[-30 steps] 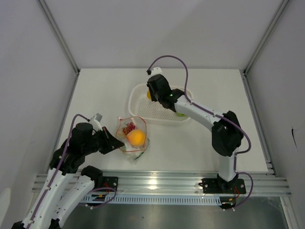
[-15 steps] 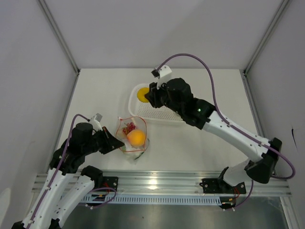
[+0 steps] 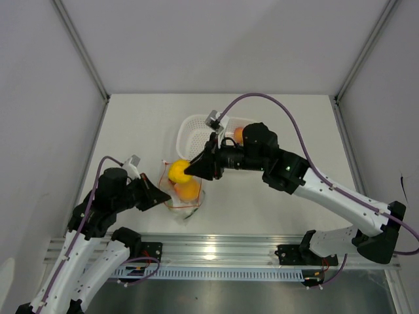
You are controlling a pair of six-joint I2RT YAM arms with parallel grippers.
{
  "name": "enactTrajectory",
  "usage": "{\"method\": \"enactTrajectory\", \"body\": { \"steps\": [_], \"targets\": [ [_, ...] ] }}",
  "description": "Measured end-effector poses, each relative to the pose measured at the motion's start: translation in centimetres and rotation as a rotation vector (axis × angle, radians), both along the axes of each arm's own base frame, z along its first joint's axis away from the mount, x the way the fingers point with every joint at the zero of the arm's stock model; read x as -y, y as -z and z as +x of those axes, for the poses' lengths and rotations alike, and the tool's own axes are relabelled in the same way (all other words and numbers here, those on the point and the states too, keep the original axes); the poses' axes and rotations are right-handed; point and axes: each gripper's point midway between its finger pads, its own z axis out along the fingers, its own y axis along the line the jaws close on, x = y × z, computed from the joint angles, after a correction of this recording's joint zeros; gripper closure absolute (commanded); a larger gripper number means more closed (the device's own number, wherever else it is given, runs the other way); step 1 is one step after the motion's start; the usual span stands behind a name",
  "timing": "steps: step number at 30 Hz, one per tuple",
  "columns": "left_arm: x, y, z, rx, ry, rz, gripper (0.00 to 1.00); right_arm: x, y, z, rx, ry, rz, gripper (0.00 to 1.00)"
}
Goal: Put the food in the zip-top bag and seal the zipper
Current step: Place the fake fruit in the zipper food storage bag.
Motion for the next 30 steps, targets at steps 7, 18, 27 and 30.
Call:
{"method": "enactTrajectory", "body": {
  "steps": [7, 18, 27, 30],
  "targets": [
    [0.0, -0.9, 0.1, 0.018, -0.001, -0.007, 0.99, -2.3, 5.5, -1.6, -0.183, -0.148, -0.06, 0.85],
    [-0.1, -1.2, -0.1, 0.019, -0.002, -0.006, 0.99, -3.8, 7.2, 0.1, -0.297, -0.196, -0.007, 0.85],
    [-0.1, -1.2, -0.2, 0.019, -0.003, -0.006, 1.0, -5.3, 11.3, 2.9, -0.39, -0.161, -0.045, 0.84],
    [-0.1, -1.2, -0.2, 0.019, -0.003, -0.006, 0.99, -5.3, 11.6, 3.0, -0.378, -0.161, -0.053, 0.82]
  ]
}}
